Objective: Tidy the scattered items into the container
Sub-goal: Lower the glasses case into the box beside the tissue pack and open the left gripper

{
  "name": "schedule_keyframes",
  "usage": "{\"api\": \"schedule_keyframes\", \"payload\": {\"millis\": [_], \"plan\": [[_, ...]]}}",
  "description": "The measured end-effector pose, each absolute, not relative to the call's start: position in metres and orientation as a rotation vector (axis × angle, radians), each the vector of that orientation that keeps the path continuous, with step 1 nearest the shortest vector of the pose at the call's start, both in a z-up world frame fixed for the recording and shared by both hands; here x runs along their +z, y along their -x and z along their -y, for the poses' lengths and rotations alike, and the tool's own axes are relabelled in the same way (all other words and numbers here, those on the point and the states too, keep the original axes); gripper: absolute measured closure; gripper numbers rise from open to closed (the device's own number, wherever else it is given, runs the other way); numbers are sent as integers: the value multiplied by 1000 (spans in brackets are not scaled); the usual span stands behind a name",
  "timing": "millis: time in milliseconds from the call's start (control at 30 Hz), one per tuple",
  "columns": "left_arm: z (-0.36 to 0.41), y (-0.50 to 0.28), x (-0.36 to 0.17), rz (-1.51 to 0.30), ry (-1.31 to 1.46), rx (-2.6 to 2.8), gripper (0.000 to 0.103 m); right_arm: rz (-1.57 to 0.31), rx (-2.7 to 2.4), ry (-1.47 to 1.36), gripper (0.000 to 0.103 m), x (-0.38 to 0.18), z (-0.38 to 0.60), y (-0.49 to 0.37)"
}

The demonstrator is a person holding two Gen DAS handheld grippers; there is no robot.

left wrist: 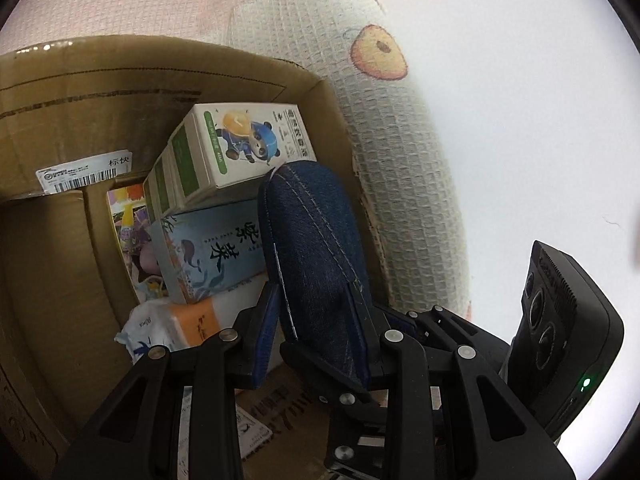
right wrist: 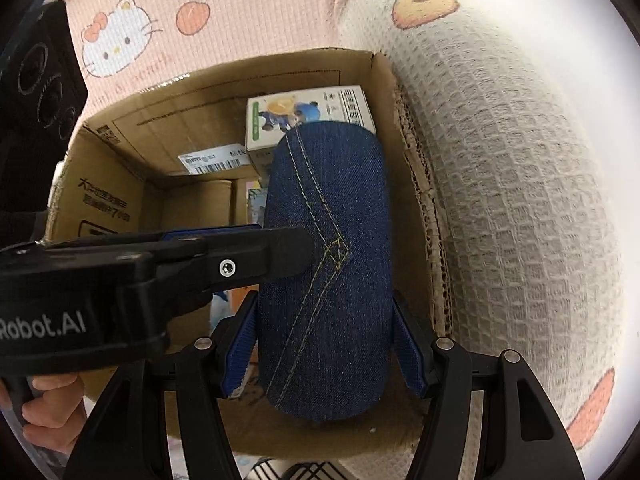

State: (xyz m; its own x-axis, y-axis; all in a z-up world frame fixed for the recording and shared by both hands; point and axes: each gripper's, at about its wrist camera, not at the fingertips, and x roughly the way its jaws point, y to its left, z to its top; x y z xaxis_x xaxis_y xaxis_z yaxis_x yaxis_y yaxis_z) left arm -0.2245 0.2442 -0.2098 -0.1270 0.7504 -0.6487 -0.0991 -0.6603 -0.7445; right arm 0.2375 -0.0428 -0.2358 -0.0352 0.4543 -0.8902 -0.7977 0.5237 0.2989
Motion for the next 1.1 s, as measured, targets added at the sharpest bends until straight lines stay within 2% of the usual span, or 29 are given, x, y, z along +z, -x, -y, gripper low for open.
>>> {"api": "schedule_keyframes", "payload": {"millis": [133, 367, 733, 833, 1000, 1100], "plan": [[-247, 230, -218, 719, 1568, 1840, 67, -1276, 1022, 395, 42, -245, 33, -237], [-232, 235, -229, 812, 1590, 1803, 68, -1235, 1058, 551, 42, -240, 26, -225], [-242, 233, -239, 712, 1638, 1803, 68, -1247, 1082, 483, 42, -225, 35, -235], [-242, 234, -247, 714, 1676, 1822, 79, -1236, 1082, 500, 42, -230, 32, -234], [-234, 239, -256, 828, 1690, 1749, 81, -1228, 1061, 530, 44, -235, 29, -233], [-231, 240, -258, 838, 1684, 1732, 81, -1188, 1027, 613, 50, -237, 26, -225]]}}
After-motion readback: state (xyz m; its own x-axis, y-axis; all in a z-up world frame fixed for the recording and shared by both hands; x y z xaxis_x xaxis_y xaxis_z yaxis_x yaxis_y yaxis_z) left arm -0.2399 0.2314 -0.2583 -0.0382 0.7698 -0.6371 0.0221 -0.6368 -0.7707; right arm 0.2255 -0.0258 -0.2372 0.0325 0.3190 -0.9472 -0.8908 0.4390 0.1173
